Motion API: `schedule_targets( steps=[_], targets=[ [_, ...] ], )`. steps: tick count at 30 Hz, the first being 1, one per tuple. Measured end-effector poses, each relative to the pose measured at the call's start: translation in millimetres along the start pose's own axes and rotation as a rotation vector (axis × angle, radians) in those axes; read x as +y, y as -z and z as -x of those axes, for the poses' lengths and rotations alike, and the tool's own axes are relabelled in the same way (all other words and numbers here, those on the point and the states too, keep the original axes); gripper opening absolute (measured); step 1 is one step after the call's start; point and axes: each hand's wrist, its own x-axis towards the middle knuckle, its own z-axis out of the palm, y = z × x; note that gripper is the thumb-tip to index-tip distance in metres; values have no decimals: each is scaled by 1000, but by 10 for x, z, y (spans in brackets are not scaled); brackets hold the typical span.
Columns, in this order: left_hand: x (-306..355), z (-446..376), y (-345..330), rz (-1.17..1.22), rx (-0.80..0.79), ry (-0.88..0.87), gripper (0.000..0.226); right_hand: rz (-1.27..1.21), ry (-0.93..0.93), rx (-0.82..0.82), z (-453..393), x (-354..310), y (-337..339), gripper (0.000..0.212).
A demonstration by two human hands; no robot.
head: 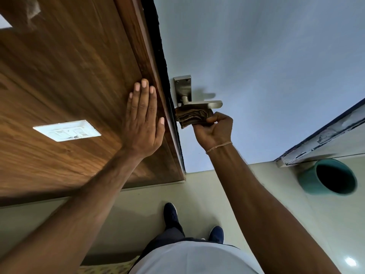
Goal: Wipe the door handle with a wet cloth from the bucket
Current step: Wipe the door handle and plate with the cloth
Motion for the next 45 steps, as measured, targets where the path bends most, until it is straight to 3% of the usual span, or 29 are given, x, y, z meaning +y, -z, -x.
schedule_targets(
  steps=[5,8,12,16,20,27,31,34,37,42,45],
  targets=[
    [-47,25,-8,-3,-15,-17,75,304,36,-60,0,76,67,52],
    [-33,20,-21,6,-3,-6,75,385,18,-83,-108,225,102,38],
    [-29,23,-39,15,6,-7,74,383,-41,-22,-157,361,-7,44],
    [-57,30,-56,7,7,-24,73,380,14,21,-161,158,26,26],
    [-63,30,-71,8,18,-24,72,310,65,68,-155,83,66,54],
    [-35,33,-132,-16,24,-3,75,382,61,163,-240,338,-252,85],
    [-37,30,-192,-29,41,-1,76,274,122,176,-373,22,-121,74],
    [-42,27,-216,-32,58,-7,77,240,100,148,-411,170,-104,78],
    [-57,27,-226,-31,61,-13,77,227,50,166,-416,369,-124,69],
    [-56,24,-232,-20,40,-2,77,180,112,184,-496,41,-190,74],
    [-34,24,-211,-9,43,-2,77,199,164,196,-568,-142,-164,55]
  ],
)
